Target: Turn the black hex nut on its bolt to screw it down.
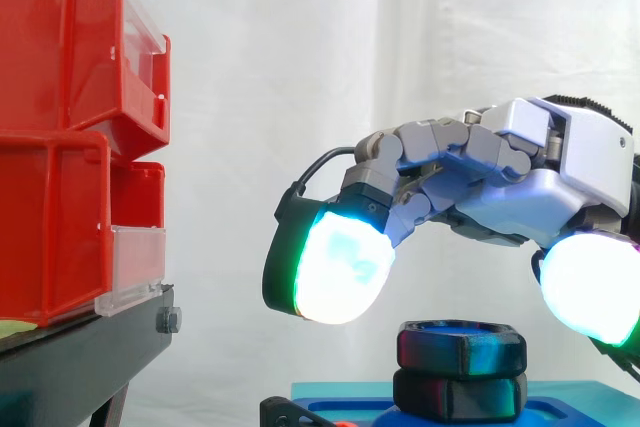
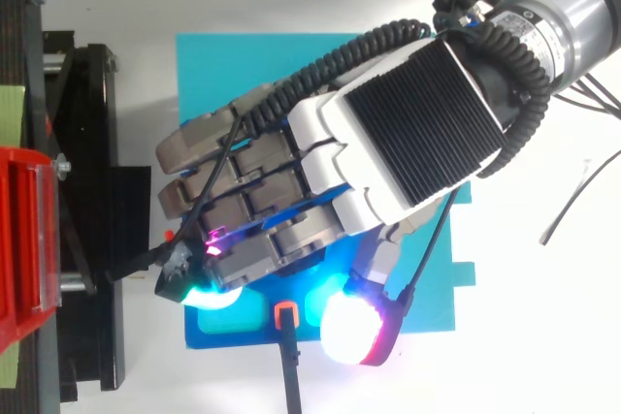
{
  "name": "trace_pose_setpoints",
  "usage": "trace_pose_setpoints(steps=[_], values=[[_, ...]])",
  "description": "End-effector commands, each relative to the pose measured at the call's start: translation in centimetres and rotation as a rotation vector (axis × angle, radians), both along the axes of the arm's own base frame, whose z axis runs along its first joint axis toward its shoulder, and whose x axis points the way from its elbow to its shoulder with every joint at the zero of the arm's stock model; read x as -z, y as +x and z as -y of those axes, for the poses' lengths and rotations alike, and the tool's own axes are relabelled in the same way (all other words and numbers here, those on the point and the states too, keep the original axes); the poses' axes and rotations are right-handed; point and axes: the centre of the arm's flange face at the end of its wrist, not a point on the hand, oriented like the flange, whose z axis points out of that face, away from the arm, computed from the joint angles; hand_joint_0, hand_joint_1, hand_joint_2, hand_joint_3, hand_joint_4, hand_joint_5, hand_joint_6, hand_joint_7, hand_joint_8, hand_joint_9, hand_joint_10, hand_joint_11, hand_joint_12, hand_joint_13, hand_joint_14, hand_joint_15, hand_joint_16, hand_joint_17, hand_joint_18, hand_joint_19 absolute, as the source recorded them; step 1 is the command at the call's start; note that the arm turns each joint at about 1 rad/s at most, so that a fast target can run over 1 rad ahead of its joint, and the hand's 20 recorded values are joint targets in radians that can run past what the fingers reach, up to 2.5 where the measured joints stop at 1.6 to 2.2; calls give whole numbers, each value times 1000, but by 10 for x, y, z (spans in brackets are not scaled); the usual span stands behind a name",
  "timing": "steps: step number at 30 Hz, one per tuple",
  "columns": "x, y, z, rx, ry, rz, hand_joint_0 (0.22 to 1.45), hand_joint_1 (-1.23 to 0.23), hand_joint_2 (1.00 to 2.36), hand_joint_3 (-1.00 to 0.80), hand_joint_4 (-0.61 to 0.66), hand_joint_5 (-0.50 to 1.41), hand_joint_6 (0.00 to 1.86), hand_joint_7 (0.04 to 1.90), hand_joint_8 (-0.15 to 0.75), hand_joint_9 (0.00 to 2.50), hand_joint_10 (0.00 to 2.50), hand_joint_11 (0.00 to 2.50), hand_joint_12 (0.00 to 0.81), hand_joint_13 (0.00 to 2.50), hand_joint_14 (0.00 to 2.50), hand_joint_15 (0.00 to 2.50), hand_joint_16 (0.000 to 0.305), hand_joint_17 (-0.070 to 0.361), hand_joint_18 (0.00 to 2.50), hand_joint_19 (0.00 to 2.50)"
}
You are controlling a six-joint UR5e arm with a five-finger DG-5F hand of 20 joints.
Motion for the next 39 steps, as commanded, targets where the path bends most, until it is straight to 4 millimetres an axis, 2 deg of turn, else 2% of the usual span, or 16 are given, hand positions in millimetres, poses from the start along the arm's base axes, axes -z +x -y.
trace_pose_setpoints(steps=[1, 3, 13, 21, 39], values=[[12, 2, -5, 4, -4, -13, 365, -431, 1000, -500, 189, -171, 597, 989, 244, 669, 12, 384, 310, 632, 12, 332, 42, 94, 401, 308], [24, 3, -5, 5, -2, -21, 373, -437, 1000, -500, 184, -170, 594, 998, 241, 668, 12, 385, 303, 629, 12, 337, 41, 92, 396, 310], [31, 0, -3, 11, -9, -43, 405, -477, 1000, -500, 155, -175, 631, 977, 225, 666, 12, 382, 291, 619, 14, 333, 37, 84, 379, 321], [30, -1, 1, 17, -13, -36, 427, -507, 1000, -500, 132, -181, 674, 919, 218, 662, 14, 385, 277, 615, 13, 335, 35, 78, 373, 328], [30, -3, 14, 24, -15, -35, 448, -472, 1000, -500, 122, -179, 684, 916, 213, 680, 13, 382, 268, 616, 15, 341, 32, 72, 362, 335]])
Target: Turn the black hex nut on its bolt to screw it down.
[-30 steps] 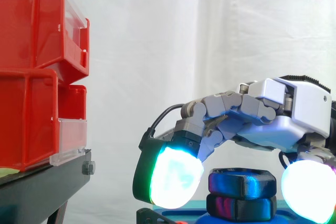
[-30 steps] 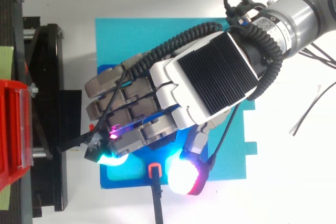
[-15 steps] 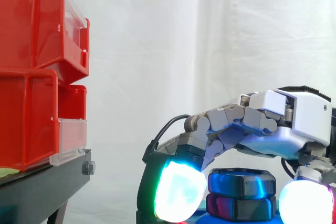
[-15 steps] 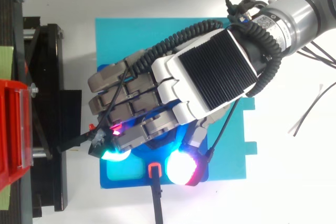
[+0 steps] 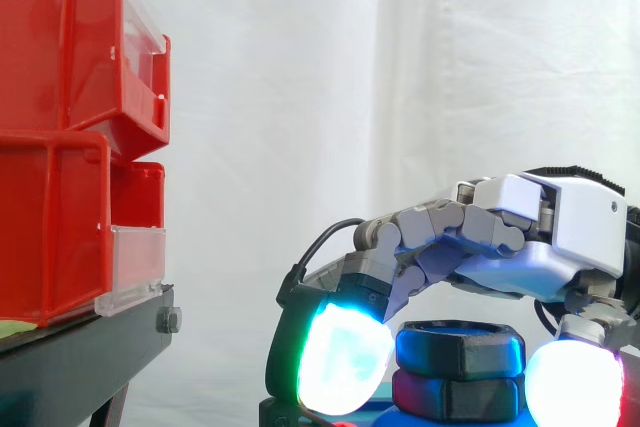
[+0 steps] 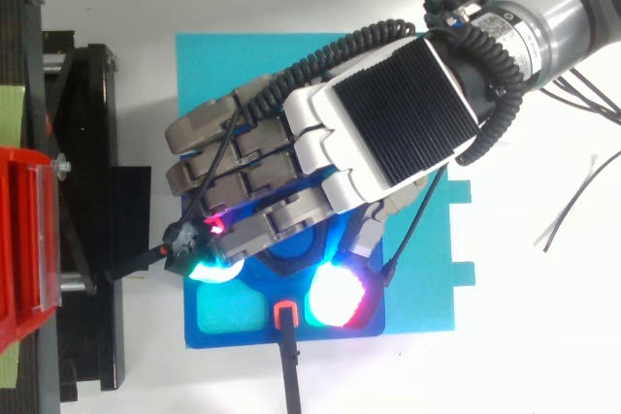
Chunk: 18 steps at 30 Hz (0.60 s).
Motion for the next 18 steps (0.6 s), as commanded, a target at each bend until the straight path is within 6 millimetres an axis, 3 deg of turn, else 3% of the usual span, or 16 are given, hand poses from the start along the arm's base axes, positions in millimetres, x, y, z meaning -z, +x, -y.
trace_pose_setpoints(steps=[1, 10, 18], values=[[0, -1, 5, -2, -2, -1, 447, -466, 1000, -500, 121, -179, 684, 916, 215, 680, 13, 390, 268, 616, 13, 341, 32, 73, 364, 334], [0, -4, 16, -5, -11, 5, 334, -369, 1000, -500, 192, -186, 714, 807, 251, 676, 11, 378, 317, 615, 12, 334, 43, 97, 365, 315], [0, -5, 20, -2, -11, 6, 322, -367, 1000, -500, 194, -183, 655, 879, 253, 659, 11, 374, 323, 606, 11, 331, 44, 100, 345, 321]])
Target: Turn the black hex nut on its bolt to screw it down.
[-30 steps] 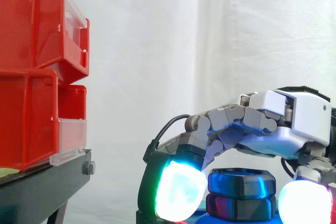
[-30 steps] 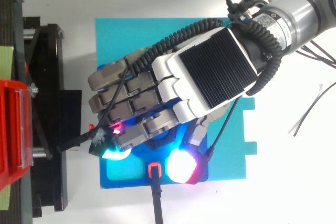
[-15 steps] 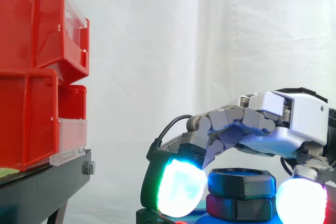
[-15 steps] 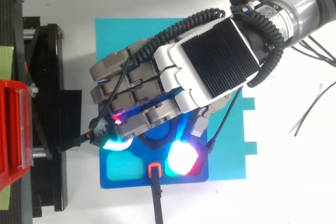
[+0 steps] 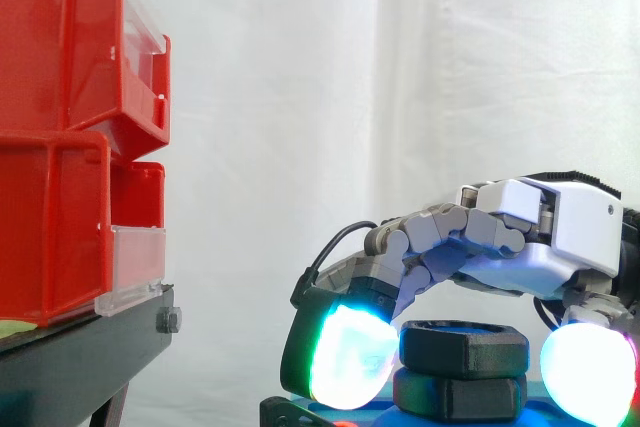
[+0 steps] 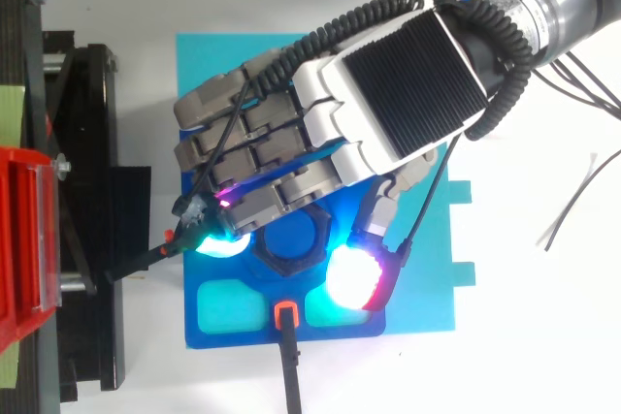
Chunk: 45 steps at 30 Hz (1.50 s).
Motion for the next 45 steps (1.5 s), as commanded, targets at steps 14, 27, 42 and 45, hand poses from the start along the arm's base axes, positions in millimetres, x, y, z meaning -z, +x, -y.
trace_pose_setpoints(steps=[14, 27, 42, 45], values=[[-2, -1, 8, -2, -6, 12, 329, -355, 1000, -500, 189, -182, 635, 913, 245, 650, 11, 367, 321, 591, 12, 334, 44, 98, 327, 317], [-2, -3, 14, -6, -6, 14, 317, -380, 1000, -500, 169, -185, 509, 1079, 246, 583, 12, 364, 327, 542, 12, 335, 44, 99, 245, 309], [-25, 10, 3, -28, 17, 38, 321, -405, 1000, -500, 100, -229, 502, 889, 233, 496, 10, 329, 333, 495, 11, 315, 45, 100, 197, 293], [-25, 11, 0, -32, 17, 38, 334, -432, 1000, -500, 97, -231, 502, 884, 228, 486, 11, 318, 328, 486, 11, 315, 43, 98, 193, 285]])
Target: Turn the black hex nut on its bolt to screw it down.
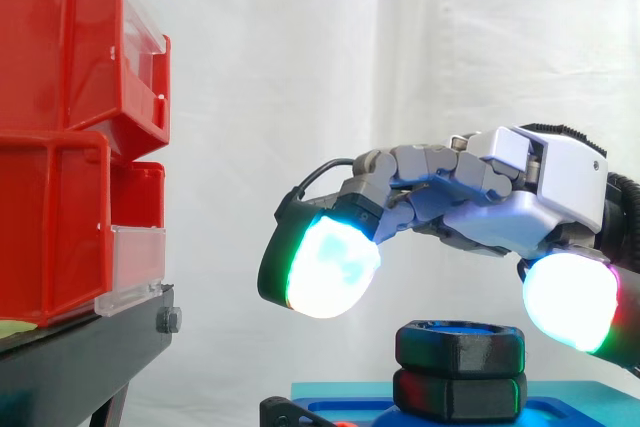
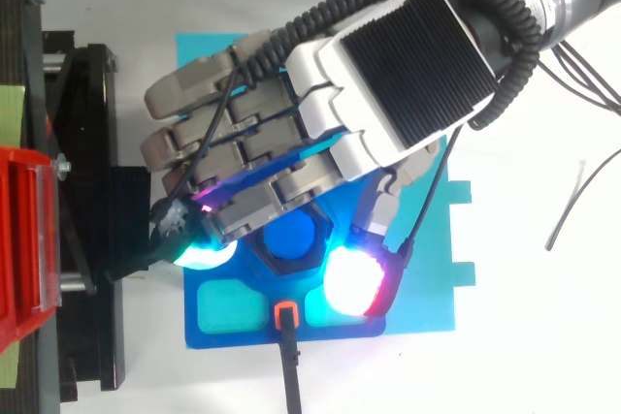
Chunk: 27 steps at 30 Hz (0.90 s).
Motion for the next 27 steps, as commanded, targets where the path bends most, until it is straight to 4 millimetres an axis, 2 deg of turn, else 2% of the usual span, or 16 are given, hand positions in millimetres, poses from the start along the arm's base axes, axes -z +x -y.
trace_pose_setpoints(steps=[1, 8, 20, 27], values=[[-1, 1, -5, -6, 1, 0, 364, -489, 1000, -500, 91, -230, 502, 901, 215, 480, 12, 319, 315, 477, 11, 311, 41, 91, 181, 296], [0, 3, -15, -14, 0, -6, 427, -613, 1001, -476, 88, -217, 502, 984, 189, 472, 11, 335, 280, 465, 13, 325, 34, 77, 169, 303], [6, 1, -23, -15, -17, -44, 447, -631, 1005, -420, 89, -209, 502, 1023, 183, 481, 12, 345, 267, 473, 13, 333, 32, 71, 175, 305], [9, -1, -22, -10, -27, -59, 438, -635, 1000, -500, 114, -199, 502, 1053, 191, 499, 12, 350, 273, 489, 13, 322, 32, 72, 206, 292]])
